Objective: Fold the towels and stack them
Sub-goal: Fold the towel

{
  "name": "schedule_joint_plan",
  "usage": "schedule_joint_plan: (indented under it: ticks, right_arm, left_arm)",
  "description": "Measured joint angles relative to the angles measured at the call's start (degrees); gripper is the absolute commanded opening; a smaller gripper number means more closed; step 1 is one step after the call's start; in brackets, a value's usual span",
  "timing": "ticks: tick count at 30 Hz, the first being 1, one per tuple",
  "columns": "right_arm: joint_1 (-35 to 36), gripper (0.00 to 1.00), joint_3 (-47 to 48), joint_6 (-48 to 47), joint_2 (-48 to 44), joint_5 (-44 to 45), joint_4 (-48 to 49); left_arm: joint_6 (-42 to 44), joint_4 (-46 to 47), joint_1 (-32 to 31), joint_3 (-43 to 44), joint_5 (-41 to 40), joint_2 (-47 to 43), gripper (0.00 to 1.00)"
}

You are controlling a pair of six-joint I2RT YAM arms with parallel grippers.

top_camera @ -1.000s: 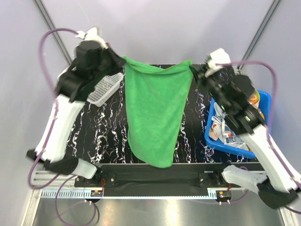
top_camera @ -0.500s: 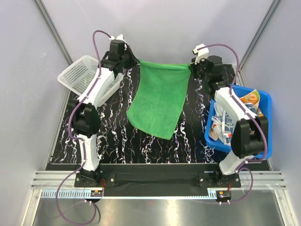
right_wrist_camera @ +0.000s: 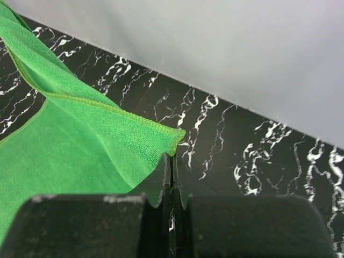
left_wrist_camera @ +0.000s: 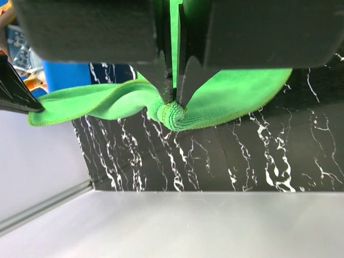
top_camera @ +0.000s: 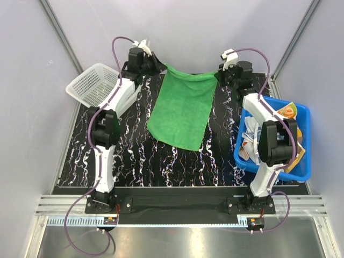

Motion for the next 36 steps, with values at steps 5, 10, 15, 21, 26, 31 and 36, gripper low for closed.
schedule_joint_plan:
  ticks: [5, 10, 15, 21, 26, 31, 36]
  right_arm:
    - [0.0, 0.00, 0.4, 2.3, 3.4, -0.2, 0.5]
    - [0.0, 0.00, 0.4, 3.3, 4.7, -0.8, -1.9]
    - [0.0, 0.00, -1.3, 4.5, 3.8, -2.4, -5.0]
    - [0.3, 0.02, -9.3, 7.6, -1.4, -6.3, -9.2]
    - [1.6, 0.10, -18.9, 11.7, -5.8, -8.0, -8.6]
    - [3.7, 0.25, -24.3, 14.7, -6.9, -8.1, -9.2]
    - [5.1, 0.37, -26.6, 16.6, -9.8, -8.0, -12.0]
  left_arm:
    - [0.5, 2.1, 0.3, -1.8, 1.0, 2.1, 0.00]
    - [1.7, -2.3, 1.1, -1.8, 1.0, 3.2, 0.00]
    - [3.6, -9.0, 1.6, -3.0, 1.0, 2.8, 0.00]
    - [6.8, -19.3, 1.6, -8.7, -0.2, -0.3, 0.00]
    - [8.6, -22.7, 1.6, -16.6, -0.3, -3.5, 0.00]
    - [9.8, -24.7, 1.5, -25.8, -0.9, -6.0, 0.19]
    - [11.0, -26.7, 0.8, -30.3, -3.1, -7.6, 0.46]
